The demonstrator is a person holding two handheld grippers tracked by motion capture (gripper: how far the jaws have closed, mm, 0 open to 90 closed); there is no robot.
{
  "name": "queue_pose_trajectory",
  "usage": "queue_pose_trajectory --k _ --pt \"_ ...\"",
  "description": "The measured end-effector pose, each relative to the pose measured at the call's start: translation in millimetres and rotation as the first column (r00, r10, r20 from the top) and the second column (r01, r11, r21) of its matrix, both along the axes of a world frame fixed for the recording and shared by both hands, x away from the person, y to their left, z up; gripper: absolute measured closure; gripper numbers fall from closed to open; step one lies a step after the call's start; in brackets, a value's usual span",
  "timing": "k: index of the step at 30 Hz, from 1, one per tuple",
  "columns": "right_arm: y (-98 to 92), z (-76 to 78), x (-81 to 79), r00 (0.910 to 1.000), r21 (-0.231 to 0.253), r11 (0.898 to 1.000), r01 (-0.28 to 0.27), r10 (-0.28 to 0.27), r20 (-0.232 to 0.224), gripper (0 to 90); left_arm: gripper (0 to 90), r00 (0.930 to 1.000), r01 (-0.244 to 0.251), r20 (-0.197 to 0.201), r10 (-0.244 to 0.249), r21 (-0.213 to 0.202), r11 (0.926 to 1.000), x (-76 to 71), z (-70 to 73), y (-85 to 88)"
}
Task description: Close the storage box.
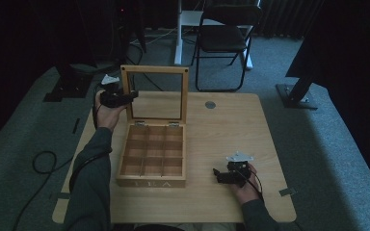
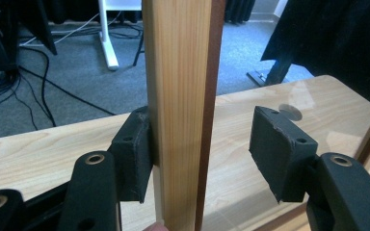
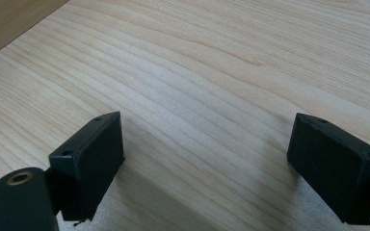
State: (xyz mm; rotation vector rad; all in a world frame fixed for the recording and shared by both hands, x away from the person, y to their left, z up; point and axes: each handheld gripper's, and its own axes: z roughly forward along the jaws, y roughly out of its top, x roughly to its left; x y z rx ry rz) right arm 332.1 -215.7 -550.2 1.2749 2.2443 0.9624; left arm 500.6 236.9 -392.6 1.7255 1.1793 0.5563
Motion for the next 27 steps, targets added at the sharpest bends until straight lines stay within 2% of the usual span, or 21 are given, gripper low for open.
queue_pose_trajectory --k 13,27 --pt "0.0 0.0 0.0 1.0000 0.000 1.000 0.000 0.000 0.000 12.2 42.0 0.9964 0.011 0.085 -0.009 -0.021 0.9997 -27.2 -3.2 1.6" --pt "0.0 0.1 0.0 1.0000 0.000 1.000 0.000 0.000 0.000 12.2 41.6 0.9906 0.027 0.134 -0.025 -0.008 0.9996 -53.9 -4.9 4.3"
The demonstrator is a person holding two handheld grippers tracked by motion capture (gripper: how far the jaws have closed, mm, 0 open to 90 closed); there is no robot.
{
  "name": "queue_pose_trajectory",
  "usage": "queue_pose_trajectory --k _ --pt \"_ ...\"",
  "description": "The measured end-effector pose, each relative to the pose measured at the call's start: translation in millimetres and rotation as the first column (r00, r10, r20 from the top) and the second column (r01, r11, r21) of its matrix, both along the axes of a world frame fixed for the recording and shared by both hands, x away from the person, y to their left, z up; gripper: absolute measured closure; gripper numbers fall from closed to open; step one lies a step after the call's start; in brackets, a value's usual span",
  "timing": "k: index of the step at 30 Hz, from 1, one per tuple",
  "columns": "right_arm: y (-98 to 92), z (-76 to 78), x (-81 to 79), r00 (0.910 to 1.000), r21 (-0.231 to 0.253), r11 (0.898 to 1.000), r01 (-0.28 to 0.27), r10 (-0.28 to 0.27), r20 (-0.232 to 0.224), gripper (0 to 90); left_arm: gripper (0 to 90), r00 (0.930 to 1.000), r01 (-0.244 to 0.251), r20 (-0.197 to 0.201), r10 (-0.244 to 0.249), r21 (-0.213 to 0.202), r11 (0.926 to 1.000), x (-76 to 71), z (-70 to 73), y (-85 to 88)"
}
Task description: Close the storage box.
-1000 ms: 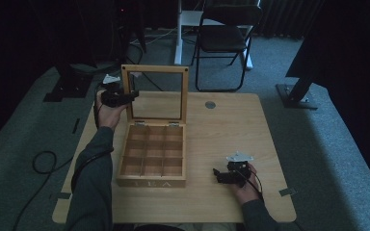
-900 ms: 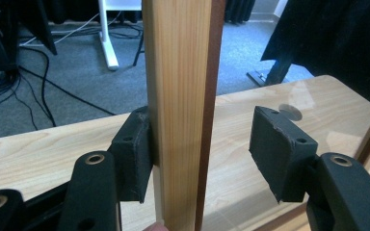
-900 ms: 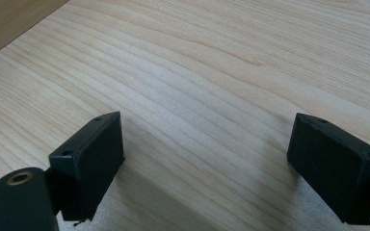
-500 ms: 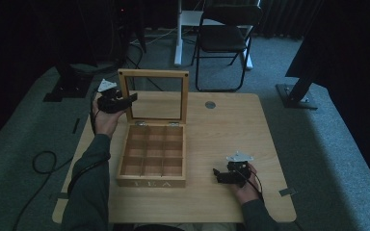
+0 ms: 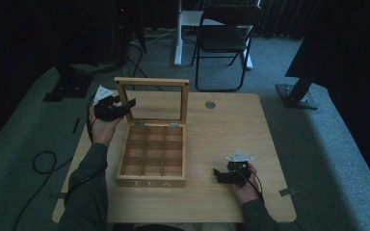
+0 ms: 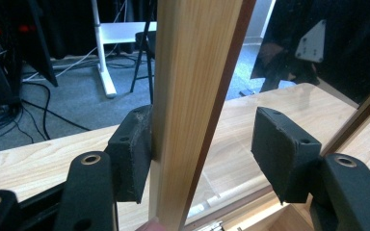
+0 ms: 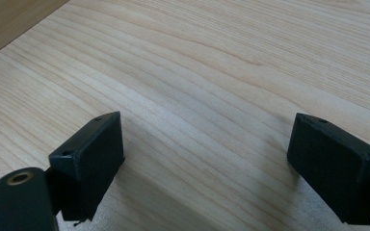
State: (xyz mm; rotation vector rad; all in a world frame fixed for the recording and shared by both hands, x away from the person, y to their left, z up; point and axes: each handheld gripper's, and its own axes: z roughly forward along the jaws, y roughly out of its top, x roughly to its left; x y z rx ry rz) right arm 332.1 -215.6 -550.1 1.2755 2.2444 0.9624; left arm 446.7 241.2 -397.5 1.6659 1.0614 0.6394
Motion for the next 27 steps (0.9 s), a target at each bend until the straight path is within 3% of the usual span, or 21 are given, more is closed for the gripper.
queue_pose_trajectory --k 9,12,15,27 --pt "0.0 0.0 0.0 1.0000 -0.001 1.000 0.001 -0.001 0.001 12.2 41.5 0.9999 0.012 0.003 -0.012 0.019 0.9998 -12.9 0.6 0.8" --pt "0.0 0.0 0.0 1.0000 -0.001 1.000 0.000 0.000 0.000 12.2 41.3 0.9996 0.026 -0.004 -0.026 -0.013 0.9996 -16.0 0.5 4.4" --pt "0.0 0.0 0.0 1.0000 -0.001 1.000 0.001 -0.001 0.000 12.2 41.8 0.9996 0.027 0.001 -0.027 -0.013 0.9995 -20.0 1.7 5.1" --pt "0.0 0.0 0.0 1.0000 0.000 1.000 0.000 0.000 0.001 12.2 43.9 0.9996 0.011 -0.028 -0.009 0.046 0.9989 -31.5 15.5 3.4"
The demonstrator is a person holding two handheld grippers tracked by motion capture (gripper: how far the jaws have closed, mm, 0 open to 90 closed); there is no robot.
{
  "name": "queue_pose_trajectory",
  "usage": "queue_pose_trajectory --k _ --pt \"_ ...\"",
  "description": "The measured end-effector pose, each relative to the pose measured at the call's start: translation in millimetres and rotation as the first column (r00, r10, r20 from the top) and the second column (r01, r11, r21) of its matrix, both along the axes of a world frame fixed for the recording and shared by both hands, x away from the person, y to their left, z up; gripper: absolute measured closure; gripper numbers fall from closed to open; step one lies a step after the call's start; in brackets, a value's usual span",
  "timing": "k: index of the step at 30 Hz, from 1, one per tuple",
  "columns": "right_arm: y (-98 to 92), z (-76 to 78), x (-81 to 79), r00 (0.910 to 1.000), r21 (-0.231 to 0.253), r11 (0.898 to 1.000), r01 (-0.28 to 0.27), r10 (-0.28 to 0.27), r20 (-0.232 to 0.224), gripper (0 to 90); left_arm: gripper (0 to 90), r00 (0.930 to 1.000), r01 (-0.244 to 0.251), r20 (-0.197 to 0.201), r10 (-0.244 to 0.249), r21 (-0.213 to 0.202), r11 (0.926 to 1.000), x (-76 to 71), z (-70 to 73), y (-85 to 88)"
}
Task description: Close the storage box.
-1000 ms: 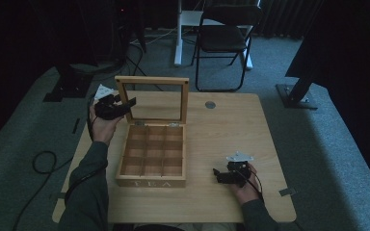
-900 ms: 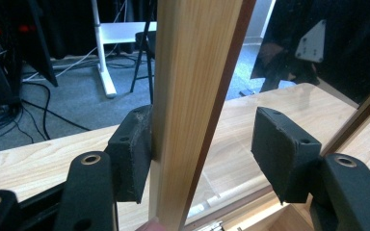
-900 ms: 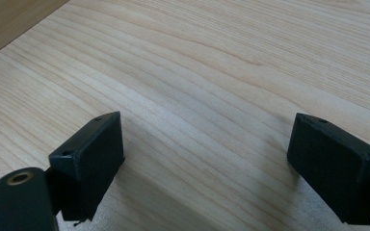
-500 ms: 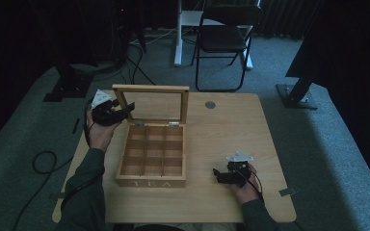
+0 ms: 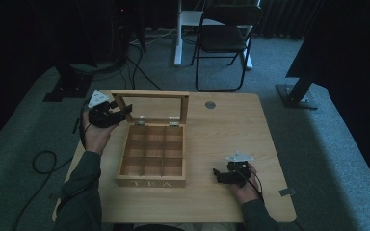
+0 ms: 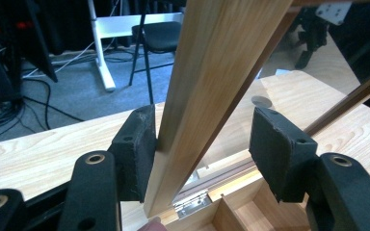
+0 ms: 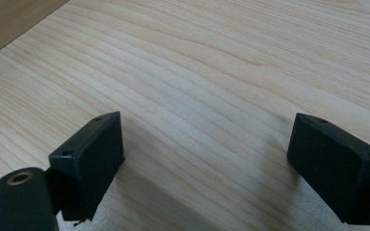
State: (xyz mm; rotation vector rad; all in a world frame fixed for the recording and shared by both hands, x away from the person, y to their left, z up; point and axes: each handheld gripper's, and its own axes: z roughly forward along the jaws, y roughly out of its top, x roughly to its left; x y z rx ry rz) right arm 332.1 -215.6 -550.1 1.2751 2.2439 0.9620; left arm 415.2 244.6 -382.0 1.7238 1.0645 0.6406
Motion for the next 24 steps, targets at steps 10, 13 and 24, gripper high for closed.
queue_pose_trajectory --k 10,13,24 --pt "0.0 0.0 0.1 1.0000 0.000 1.000 0.000 0.000 0.001 12.2 49.1 0.9983 -0.032 0.048 0.032 -0.002 0.9995 -15.9 22.9 0.4" --pt "-0.1 0.0 0.1 1.0000 -0.001 1.000 -0.001 0.001 0.002 12.2 51.4 0.9970 -0.047 0.061 0.047 -0.005 0.9989 -19.4 28.6 0.3" --pt "0.0 0.0 0.1 1.0000 0.001 1.000 0.000 0.000 0.001 12.2 60.8 0.9928 -0.078 0.092 0.077 0.014 0.9968 -31.5 33.6 0.3"
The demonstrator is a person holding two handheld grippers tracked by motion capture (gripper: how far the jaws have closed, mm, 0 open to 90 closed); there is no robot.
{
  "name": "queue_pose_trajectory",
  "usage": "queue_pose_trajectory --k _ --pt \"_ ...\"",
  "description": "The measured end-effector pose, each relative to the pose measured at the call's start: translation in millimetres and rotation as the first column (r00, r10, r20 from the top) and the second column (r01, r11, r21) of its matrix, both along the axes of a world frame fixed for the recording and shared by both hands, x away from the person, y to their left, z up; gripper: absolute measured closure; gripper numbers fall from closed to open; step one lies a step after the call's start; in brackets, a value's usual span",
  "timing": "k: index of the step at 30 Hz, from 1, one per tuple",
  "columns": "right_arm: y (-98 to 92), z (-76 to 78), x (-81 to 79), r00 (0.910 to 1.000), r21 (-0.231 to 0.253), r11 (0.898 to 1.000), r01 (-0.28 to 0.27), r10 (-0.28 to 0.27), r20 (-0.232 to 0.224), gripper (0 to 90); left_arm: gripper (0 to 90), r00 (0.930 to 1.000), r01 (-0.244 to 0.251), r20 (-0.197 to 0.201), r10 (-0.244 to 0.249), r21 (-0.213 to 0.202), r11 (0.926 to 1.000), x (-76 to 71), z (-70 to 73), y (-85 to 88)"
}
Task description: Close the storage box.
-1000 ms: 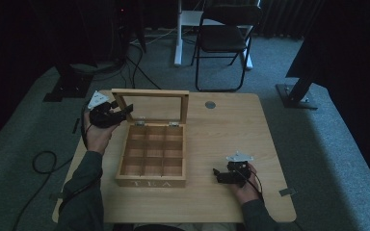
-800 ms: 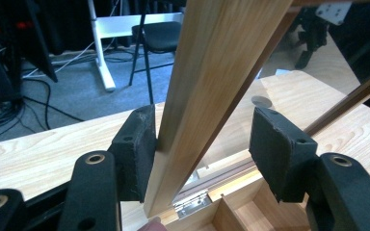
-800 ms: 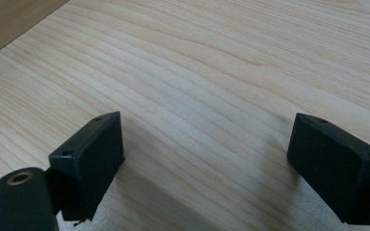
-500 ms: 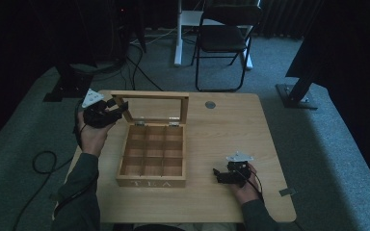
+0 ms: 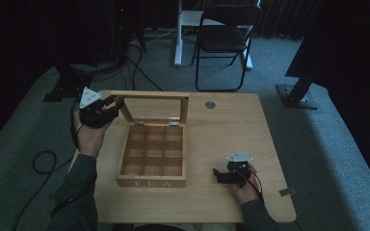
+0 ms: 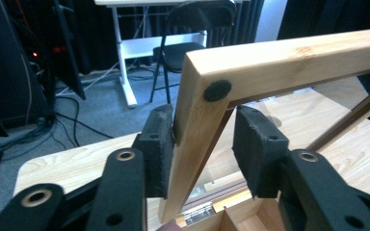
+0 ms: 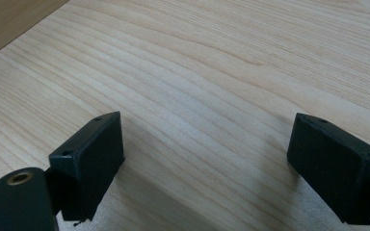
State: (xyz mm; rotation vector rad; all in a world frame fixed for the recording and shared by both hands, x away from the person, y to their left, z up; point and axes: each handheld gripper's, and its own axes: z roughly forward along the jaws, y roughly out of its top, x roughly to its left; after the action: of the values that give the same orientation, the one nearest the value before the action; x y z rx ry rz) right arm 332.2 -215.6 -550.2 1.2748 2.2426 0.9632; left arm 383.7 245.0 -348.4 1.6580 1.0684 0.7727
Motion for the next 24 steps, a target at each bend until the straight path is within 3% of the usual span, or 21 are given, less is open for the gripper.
queue_pose_trajectory --k 4,10,15,24 --pt "0.1 0.0 -0.1 1.0000 0.001 1.000 0.001 -0.001 -0.001 12.2 62.5 0.9999 -0.012 0.004 0.012 0.015 0.9998 -6.2 -1.8 -1.0" --pt "0.2 0.0 -0.1 1.0000 0.002 1.000 0.001 -0.001 -0.001 12.2 62.9 0.9998 -0.007 -0.020 0.007 -0.021 0.9997 -13.6 -3.7 1.4" --pt "0.1 0.0 -0.1 1.0000 0.001 1.000 0.000 0.000 -0.001 12.2 63.0 0.9998 -0.014 -0.017 0.014 -0.016 0.9998 -22.1 -6.6 0.4" --pt "0.2 0.0 -0.1 1.0000 0.002 1.000 0.001 -0.001 -0.001 12.2 62.3 0.9979 -0.047 -0.046 0.045 -0.037 0.9982 -35.2 -9.0 -3.2"
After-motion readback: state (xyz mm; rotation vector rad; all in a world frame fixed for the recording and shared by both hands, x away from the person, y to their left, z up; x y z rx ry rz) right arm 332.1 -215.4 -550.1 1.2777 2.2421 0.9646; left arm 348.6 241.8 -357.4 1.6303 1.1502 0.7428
